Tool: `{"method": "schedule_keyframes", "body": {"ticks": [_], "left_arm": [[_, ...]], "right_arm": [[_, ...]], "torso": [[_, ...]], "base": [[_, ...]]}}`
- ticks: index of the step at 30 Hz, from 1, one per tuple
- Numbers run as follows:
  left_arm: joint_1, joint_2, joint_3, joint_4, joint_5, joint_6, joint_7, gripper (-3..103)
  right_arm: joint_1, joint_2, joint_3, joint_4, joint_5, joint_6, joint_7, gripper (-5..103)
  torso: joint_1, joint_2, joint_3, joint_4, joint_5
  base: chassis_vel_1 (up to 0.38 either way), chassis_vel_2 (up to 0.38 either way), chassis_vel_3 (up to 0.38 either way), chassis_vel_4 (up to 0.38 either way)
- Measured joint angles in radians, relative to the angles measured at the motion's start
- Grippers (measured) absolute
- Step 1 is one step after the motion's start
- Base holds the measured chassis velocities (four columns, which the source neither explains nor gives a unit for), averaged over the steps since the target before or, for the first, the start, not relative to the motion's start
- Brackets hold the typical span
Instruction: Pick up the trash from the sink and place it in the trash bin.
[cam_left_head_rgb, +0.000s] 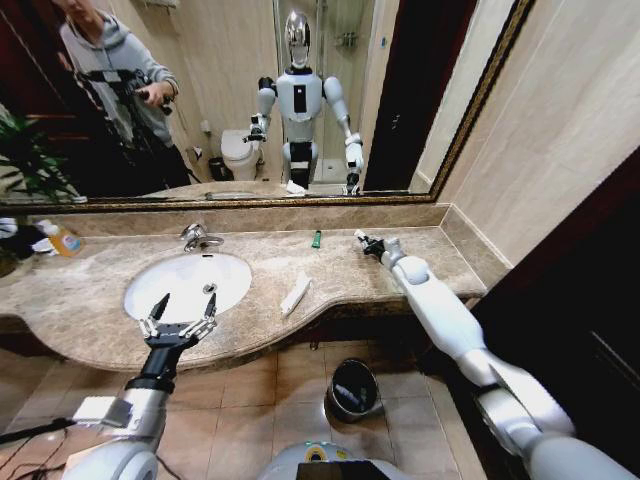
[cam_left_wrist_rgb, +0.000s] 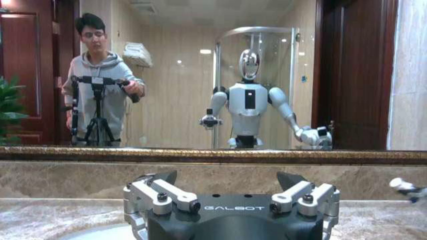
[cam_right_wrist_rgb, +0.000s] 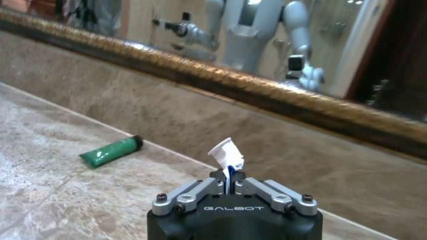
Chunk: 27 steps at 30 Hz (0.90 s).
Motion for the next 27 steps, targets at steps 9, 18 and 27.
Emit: {"method": "schedule_keyframes", "body": {"ticks": [9,18,27], "left_arm": [[0.0,0.0,0.0,0.0,0.0,0.0,0.0,100],[0.0,0.0,0.0,0.0,0.0,0.0,0.0,100],[0.0,0.0,0.0,0.0,0.0,0.0,0.0,100]], "right_arm": [[-0.31,-0.166,0.212,0.323,0.117,-0.015,0.039,3],[-0.656,-0.087,0.424,0.561,0.141,0.0,0.043,3],[-0.93,0.04,0.546,0.665,0.111,0.058,0.013,3]], "torso": [[0.0,0.0,0.0,-0.0003,0.0002],[0.0,0.0,0.0,0.0003,0.0],[0.0,0.0,0.0,-0.0002,-0.0006]], "base": [[0.0,0.0,0.0,0.0],[0.0,0.0,0.0,0.0],[0.0,0.0,0.0,0.0]]}}
